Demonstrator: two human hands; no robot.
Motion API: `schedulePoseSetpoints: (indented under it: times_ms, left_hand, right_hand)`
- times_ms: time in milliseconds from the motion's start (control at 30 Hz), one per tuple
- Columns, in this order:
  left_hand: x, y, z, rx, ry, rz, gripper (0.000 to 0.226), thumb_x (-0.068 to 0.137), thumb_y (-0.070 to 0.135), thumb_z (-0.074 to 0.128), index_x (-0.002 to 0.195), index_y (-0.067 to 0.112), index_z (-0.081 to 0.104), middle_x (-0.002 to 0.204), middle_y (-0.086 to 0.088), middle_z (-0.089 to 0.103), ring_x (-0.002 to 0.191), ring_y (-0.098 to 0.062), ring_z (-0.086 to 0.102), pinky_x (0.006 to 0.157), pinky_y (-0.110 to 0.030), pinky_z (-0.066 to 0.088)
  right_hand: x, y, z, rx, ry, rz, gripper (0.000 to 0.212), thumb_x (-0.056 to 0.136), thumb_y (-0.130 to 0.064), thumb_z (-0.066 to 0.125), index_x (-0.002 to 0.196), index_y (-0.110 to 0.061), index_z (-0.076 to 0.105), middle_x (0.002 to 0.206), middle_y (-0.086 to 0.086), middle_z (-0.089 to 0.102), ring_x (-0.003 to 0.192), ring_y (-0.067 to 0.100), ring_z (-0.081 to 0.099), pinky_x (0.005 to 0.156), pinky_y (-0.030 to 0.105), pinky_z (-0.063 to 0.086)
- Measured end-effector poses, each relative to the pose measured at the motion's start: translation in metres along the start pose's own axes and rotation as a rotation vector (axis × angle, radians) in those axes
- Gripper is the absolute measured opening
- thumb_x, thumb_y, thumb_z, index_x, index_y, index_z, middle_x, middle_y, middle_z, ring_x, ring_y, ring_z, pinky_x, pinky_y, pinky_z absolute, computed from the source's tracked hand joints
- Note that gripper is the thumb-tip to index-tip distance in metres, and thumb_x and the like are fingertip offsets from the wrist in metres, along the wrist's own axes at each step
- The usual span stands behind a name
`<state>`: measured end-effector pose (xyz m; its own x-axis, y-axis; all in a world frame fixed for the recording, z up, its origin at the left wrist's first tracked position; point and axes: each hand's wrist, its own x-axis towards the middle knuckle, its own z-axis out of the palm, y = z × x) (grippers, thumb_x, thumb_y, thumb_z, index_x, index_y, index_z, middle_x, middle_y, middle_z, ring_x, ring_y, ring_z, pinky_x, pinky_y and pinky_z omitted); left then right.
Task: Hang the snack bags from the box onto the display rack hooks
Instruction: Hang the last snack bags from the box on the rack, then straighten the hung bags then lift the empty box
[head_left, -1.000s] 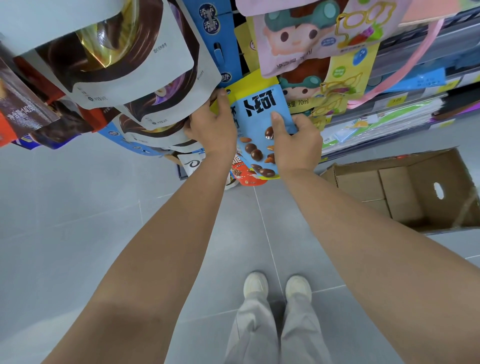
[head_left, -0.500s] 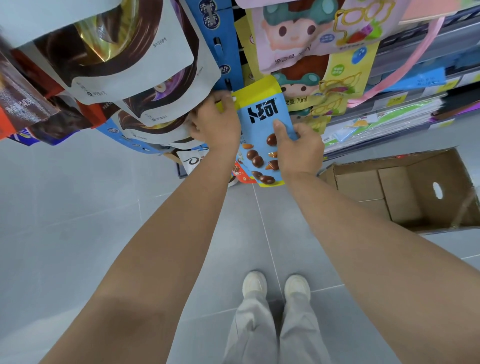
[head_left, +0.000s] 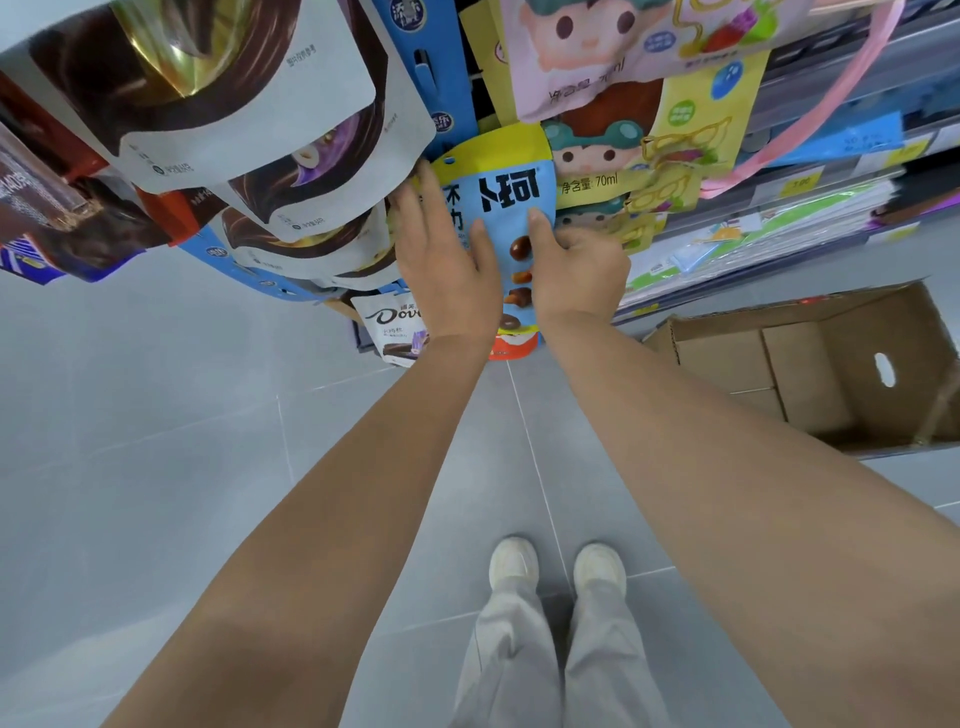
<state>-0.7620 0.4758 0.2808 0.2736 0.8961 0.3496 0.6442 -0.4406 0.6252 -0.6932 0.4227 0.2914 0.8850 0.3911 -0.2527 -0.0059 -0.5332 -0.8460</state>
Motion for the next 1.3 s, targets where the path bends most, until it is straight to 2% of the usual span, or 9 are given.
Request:
schedulePoseSetpoints:
  times_ms: [167,533,633,767,833,967,1067,1167,1300]
  left_hand:
    - [-0.011,0.003,0.004,0.124,-0.167,0.001,0.063,0.089,0.018,0.052,0.144,-0.001,0.029,0.145,-0.027,0.029,0.135,-0.038,0.03,0.11,-0.043,0.026]
    - [0.014,0.007,0.009,-0.199,-0.087,-0.142,0.059,0.081,-0.004,0.051,0.137,-0.001,0.033,0.139,-0.018,0.035,0.13,-0.026,0.035,0.096,-0.008,0.019]
    - [0.009,0.001,0.009,-0.15,-0.142,-0.073,0.064,0.079,-0.001,0.054,0.139,-0.002,0.031,0.14,-0.019,0.033,0.132,-0.028,0.035,0.103,-0.017,0.026]
    - [0.004,-0.001,0.005,0.057,-0.272,-0.047,0.078,0.08,0.002,0.059,0.146,0.0,0.018,0.147,-0.018,0.023,0.134,-0.028,0.032,0.103,-0.025,0.033]
    - [0.004,0.002,0.0,0.166,-0.369,-0.063,0.08,0.082,0.008,0.06,0.147,0.001,0.013,0.151,-0.018,0.015,0.137,-0.029,0.026,0.105,-0.027,0.03]
    - [0.004,0.015,-0.008,0.273,-0.703,-0.307,0.081,0.088,0.019,0.056,0.149,0.003,0.004,0.154,-0.018,0.003,0.137,-0.034,0.028,0.107,-0.041,0.037]
    - [0.014,0.04,-0.017,0.383,-0.969,-0.363,0.041,0.087,0.018,0.048,0.117,-0.01,0.044,0.122,-0.026,0.047,0.098,-0.036,0.055,0.078,-0.04,0.047]
    - [0.02,0.09,-0.03,0.332,-1.066,-0.221,0.03,0.088,0.015,0.046,0.061,0.007,0.036,0.066,-0.011,0.041,0.056,-0.023,0.04,0.05,-0.027,0.028]
    - [0.009,0.166,-0.041,0.246,-1.182,-0.036,0.024,0.09,0.016,0.049,0.096,-0.004,0.062,0.094,-0.023,0.063,0.09,-0.034,0.061,0.065,-0.029,0.039]
  right_hand:
    - [-0.001,0.003,0.001,-0.082,-0.06,-0.004,0.06,0.09,-0.04,0.055,0.04,-0.016,0.032,0.044,0.001,0.035,0.045,0.016,0.033,0.048,0.032,0.025]
    - [0.014,0.012,0.002,-0.201,-0.208,0.033,0.054,0.096,-0.032,0.048,0.046,-0.015,0.034,0.048,0.0,0.036,0.049,0.017,0.036,0.05,0.029,0.024]
    - [0.017,0.01,0.006,-0.218,-0.282,0.101,0.045,0.096,-0.033,0.048,0.06,-0.006,0.053,0.057,0.003,0.047,0.065,0.024,0.049,0.05,0.028,0.027]
    - [0.017,0.006,0.003,-0.187,-0.403,0.232,0.037,0.093,-0.034,0.05,0.107,-0.003,0.064,0.104,0.013,0.067,0.096,0.028,0.063,0.08,0.036,0.053]
    - [0.016,0.003,-0.004,-0.162,-0.429,0.255,0.031,0.092,-0.032,0.052,0.099,-0.004,0.065,0.094,0.011,0.066,0.093,0.028,0.062,0.084,0.039,0.054]
    - [0.009,-0.005,-0.033,-0.161,-0.49,0.274,0.021,0.091,-0.025,0.053,0.079,-0.008,0.054,0.067,0.004,0.048,0.069,0.021,0.05,0.061,0.029,0.041]
    - [0.008,-0.017,-0.064,-0.156,-0.516,0.255,0.033,0.089,-0.025,0.056,0.061,-0.012,0.044,0.071,0.009,0.05,0.065,0.02,0.047,0.057,0.028,0.035]
    - [0.007,-0.041,-0.111,-0.118,-0.51,0.223,0.024,0.09,-0.022,0.054,0.069,-0.01,0.049,0.069,0.007,0.047,0.062,0.018,0.042,0.052,0.026,0.03]
    - [-0.001,-0.058,-0.193,-0.073,-0.424,0.171,0.025,0.089,-0.022,0.057,0.092,0.002,0.065,0.07,0.01,0.053,0.063,0.018,0.048,0.058,0.027,0.038]
